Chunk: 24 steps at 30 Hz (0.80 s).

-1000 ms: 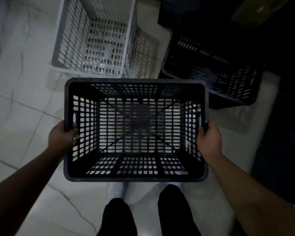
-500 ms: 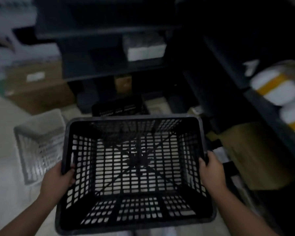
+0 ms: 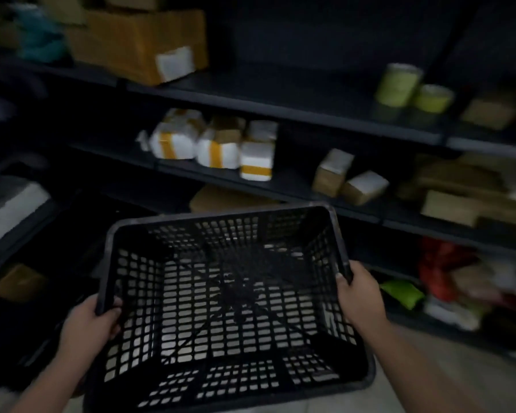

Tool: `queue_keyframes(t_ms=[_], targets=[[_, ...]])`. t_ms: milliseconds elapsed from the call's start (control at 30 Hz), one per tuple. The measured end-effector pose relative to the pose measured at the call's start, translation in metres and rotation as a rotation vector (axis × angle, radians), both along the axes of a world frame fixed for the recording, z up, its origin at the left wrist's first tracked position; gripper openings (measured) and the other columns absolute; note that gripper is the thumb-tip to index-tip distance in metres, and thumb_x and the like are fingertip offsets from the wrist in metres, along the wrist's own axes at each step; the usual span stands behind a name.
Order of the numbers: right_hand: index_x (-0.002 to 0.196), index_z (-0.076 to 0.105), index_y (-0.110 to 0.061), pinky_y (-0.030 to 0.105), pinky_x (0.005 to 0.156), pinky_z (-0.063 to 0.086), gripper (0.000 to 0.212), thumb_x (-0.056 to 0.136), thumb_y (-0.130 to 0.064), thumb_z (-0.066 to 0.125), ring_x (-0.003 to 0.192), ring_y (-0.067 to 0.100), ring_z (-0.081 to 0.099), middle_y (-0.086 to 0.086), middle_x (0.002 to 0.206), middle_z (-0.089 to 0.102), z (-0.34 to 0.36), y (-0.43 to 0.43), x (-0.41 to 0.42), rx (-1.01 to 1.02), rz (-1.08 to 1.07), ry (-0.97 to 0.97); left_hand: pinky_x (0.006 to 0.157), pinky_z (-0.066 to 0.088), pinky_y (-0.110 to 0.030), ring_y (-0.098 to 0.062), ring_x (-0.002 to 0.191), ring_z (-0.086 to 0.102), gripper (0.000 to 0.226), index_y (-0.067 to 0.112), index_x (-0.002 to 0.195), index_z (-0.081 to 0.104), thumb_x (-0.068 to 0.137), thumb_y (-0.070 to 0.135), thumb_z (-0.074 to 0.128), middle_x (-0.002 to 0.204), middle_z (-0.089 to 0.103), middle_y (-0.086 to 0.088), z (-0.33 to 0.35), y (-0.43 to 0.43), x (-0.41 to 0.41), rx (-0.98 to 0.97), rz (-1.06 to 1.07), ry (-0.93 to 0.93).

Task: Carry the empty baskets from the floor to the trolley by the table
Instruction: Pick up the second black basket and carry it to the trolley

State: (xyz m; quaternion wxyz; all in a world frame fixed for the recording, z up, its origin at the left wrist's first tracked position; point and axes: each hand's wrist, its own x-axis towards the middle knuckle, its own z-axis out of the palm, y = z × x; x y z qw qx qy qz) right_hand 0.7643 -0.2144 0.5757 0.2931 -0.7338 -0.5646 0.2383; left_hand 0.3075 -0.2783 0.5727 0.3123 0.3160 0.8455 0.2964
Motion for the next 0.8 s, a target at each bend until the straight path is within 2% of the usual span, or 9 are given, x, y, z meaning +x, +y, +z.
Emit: queue_keyframes(t_ms=[100, 233, 400, 500, 700, 800], targets=[[0.094, 0.054, -0.021, 0.027, 0.057, 0.04, 0.005, 0.094, -0.016, 0.053, 0.073, 0.015, 0.055, -0.003, 0.083, 0.06, 0.01, -0.058, 0.089, 0.011, -0.14, 0.0, 0.061, 0.051, -0.038, -0.031, 0.054, 0.06, 0.015, 0.012, 0.087, 0.068, 0.087, -0.002, 0.062, 0.067, 0.068, -0.02, 0.015, 0.014, 0.08, 0.01, -0.147, 0.022], [0.093, 0.054, -0.021, 0.028, 0.052, 0.04, 0.003, 0.095, -0.02, 0.052, 0.07, 0.02, 0.058, -0.004, 0.077, 0.059, 0.024, -0.148, 0.201, -0.033, -0.359, 0.05, 0.06, 0.048, -0.04, -0.03, 0.051, 0.056, 0.015, 0.012, 0.087, 0.068, 0.087, -0.002, 0.062, 0.057, 0.062, -0.017, 0.029, 0.015, 0.196, 0.021, -0.355, 0.037], [0.093, 0.056, -0.02, 0.033, 0.06, 0.046, 0.003, 0.093, -0.019, 0.054, 0.076, 0.019, 0.059, -0.004, 0.083, 0.062, 0.038, -0.272, 0.317, 0.027, -0.611, 0.052, 0.052, 0.043, -0.037, -0.035, 0.051, 0.059, 0.012, 0.011, 0.086, 0.066, 0.092, 0.001, 0.062, 0.049, 0.06, -0.017, 0.038, 0.002, 0.342, 0.011, -0.599, 0.035], [0.094, 0.058, -0.021, 0.035, 0.066, 0.05, 0.006, 0.092, -0.018, 0.054, 0.078, 0.017, 0.059, -0.005, 0.086, 0.063, 0.043, -0.348, 0.367, 0.055, -0.769, 0.053, 0.056, 0.043, -0.038, -0.034, 0.053, 0.057, 0.011, 0.011, 0.089, 0.067, 0.092, 0.001, 0.062, 0.051, 0.059, -0.017, 0.041, -0.008, 0.433, 0.006, -0.754, 0.018], [0.083, 0.054, -0.02, 0.027, 0.052, 0.033, 0.011, 0.089, -0.012, 0.057, 0.066, 0.01, 0.051, -0.007, 0.074, 0.056, 0.045, -0.471, 0.427, 0.08, -1.154, -0.013, 0.055, 0.044, -0.034, -0.031, 0.051, 0.06, 0.016, 0.016, 0.081, 0.068, 0.087, 0.001, 0.066, 0.049, 0.062, -0.009, 0.05, -0.026, 0.609, 0.087, -1.102, 0.009], [0.085, 0.052, -0.019, 0.031, 0.053, 0.03, 0.01, 0.089, -0.01, 0.056, 0.063, 0.015, 0.047, -0.005, 0.071, 0.053, 0.044, -0.514, 0.446, 0.079, -1.326, -0.036, 0.055, 0.049, -0.036, -0.032, 0.053, 0.062, 0.013, 0.017, 0.083, 0.069, 0.088, 0.005, 0.065, 0.057, 0.065, -0.013, 0.048, -0.027, 0.694, 0.102, -1.274, -0.034]])
